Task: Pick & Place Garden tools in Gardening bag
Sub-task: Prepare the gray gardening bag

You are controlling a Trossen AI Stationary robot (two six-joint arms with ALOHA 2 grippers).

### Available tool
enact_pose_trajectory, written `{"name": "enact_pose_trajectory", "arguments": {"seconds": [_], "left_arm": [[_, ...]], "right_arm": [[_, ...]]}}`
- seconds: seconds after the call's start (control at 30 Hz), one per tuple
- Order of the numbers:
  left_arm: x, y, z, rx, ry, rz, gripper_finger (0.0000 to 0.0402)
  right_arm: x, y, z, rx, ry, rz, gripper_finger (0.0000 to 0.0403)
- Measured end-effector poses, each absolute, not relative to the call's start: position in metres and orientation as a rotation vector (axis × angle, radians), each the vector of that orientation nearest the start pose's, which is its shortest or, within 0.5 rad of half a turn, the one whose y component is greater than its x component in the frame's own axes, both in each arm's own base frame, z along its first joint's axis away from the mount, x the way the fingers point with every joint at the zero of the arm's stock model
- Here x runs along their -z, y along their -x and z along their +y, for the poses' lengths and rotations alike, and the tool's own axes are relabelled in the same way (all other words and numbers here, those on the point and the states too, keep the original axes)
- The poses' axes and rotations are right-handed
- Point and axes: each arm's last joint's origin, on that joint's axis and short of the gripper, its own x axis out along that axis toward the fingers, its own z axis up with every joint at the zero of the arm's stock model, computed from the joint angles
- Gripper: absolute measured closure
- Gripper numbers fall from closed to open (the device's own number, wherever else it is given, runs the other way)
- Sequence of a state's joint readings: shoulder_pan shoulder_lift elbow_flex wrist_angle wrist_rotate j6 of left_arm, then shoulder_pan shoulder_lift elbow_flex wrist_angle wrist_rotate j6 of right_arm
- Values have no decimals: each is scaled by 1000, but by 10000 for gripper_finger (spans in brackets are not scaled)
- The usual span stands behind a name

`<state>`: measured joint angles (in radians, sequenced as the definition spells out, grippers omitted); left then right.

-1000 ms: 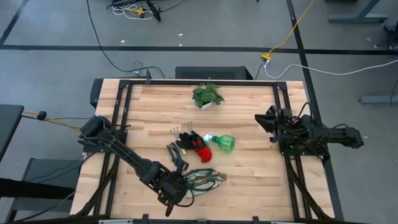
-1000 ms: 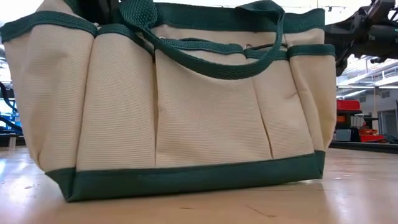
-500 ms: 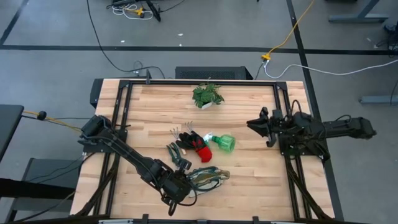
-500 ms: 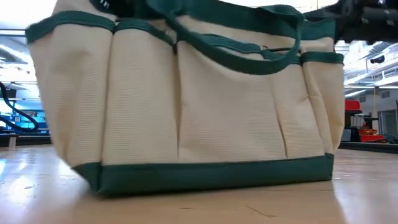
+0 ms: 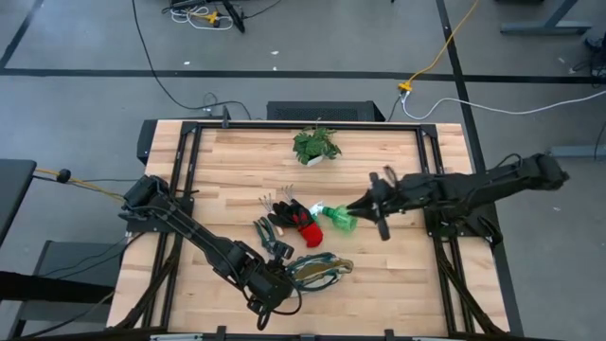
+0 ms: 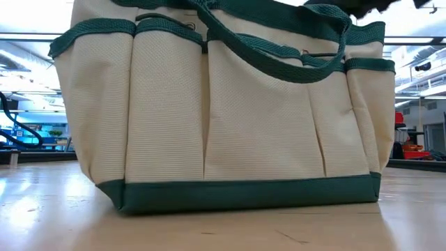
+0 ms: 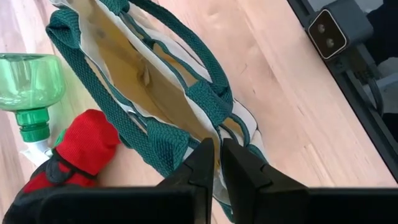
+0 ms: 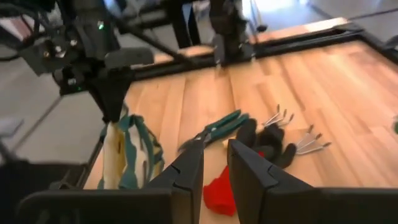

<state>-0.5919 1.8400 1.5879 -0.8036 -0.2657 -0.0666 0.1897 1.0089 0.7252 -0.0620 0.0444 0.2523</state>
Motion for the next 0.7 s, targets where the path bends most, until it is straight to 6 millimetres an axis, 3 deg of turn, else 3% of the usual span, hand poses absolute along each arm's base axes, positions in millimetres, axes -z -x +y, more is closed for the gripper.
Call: {"name": "enact_pose_trajectory", "arguments": {"seconds": [0.37,0.7], "left_arm": [[-272,-328,-211,262,-380,971,360],[-272,-328,-211,263,-380,970,360]], "right_arm": [[-293,-275,77,-138,-118,632,328],[-294,-299,104,-186,-74,722,328]]}}
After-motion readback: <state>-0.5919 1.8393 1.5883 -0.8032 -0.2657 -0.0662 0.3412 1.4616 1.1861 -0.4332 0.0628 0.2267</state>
